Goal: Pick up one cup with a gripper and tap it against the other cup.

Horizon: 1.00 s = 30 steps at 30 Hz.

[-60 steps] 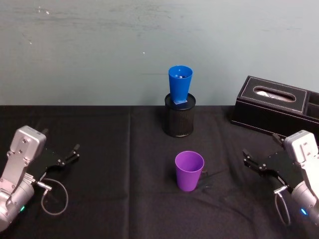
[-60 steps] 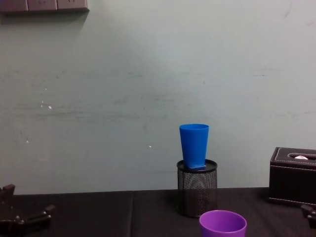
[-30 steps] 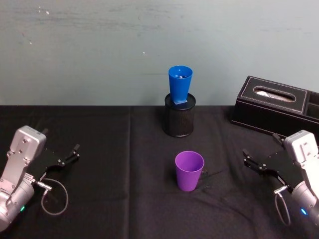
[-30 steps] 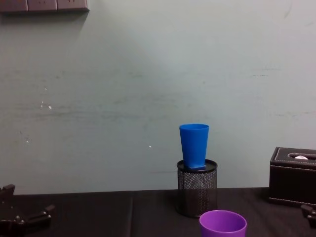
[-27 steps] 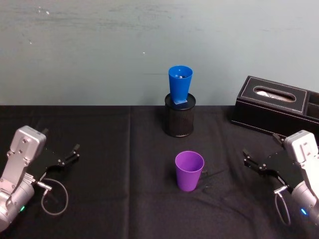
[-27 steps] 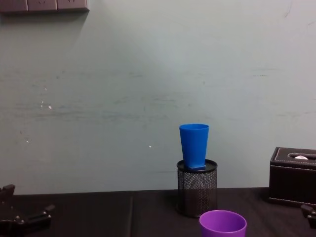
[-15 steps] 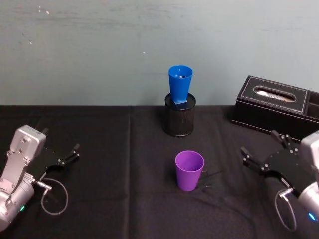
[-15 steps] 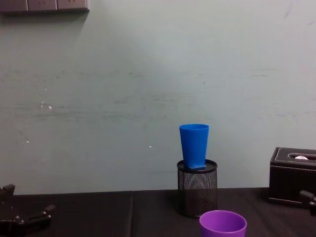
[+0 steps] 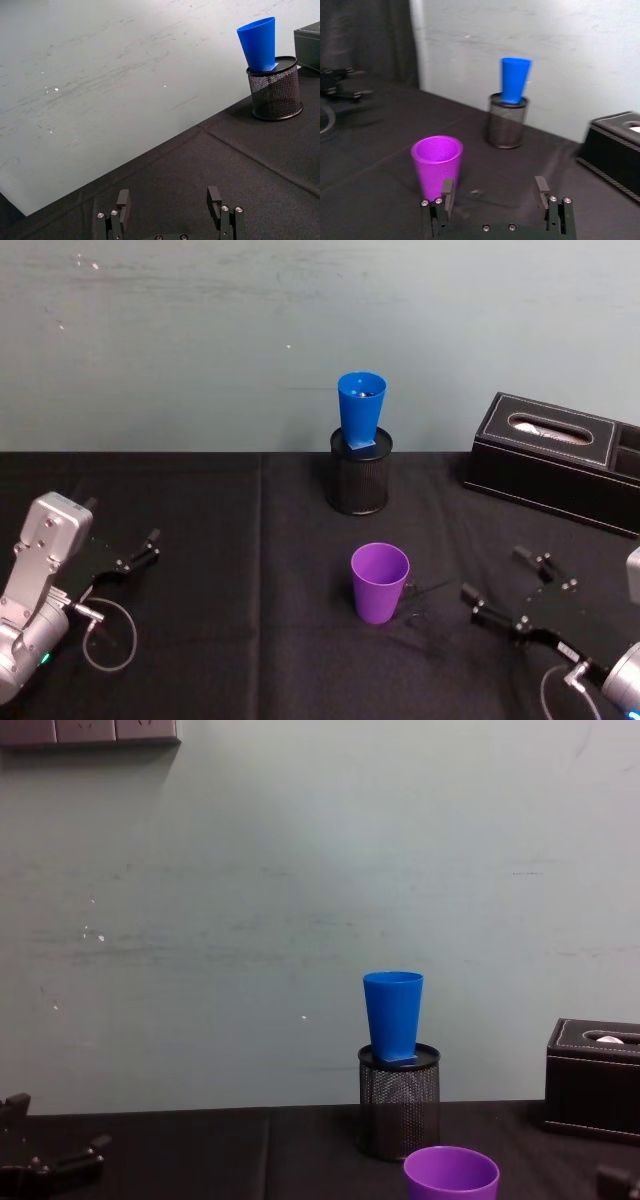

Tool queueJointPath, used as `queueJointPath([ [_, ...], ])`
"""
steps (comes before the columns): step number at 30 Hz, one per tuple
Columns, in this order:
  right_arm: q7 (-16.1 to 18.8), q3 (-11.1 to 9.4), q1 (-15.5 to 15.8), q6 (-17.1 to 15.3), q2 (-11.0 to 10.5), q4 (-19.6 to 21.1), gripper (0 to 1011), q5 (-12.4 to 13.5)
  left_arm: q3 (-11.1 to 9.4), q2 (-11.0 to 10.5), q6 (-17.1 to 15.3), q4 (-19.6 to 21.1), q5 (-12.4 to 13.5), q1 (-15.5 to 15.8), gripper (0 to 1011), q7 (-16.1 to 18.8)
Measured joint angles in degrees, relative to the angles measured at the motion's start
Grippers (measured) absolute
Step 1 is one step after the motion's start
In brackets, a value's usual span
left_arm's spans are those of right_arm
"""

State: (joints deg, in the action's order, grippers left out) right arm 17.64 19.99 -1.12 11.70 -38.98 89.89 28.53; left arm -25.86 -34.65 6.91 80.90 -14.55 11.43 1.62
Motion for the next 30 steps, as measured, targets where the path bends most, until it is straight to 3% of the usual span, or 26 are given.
queueJointPath([
  [5, 4.04, 1.54, -0.99, -0.48, 0.74, -1.19, 1000, 0.05, 0.00, 0.00, 0.00, 0.00, 0.00, 0.00, 1004, 0.00],
  [10, 6.95, 3.37, -3.25, -1.30, 2.86, -3.36, 1000, -0.96, 0.00, 0.00, 0.00, 0.00, 0.00, 0.00, 1004, 0.00],
  [22, 10.92, 5.81, -8.58, -2.39, 7.86, -9.17, 1000, -3.73, 0.00, 0.00, 0.00, 0.00, 0.00, 0.00, 1004, 0.00],
  [30, 12.49, 6.14, -11.10, -2.90, 10.81, -12.93, 1000, -4.29, 0.00, 0.00, 0.00, 0.00, 0.00, 0.00, 1005, 0.00],
])
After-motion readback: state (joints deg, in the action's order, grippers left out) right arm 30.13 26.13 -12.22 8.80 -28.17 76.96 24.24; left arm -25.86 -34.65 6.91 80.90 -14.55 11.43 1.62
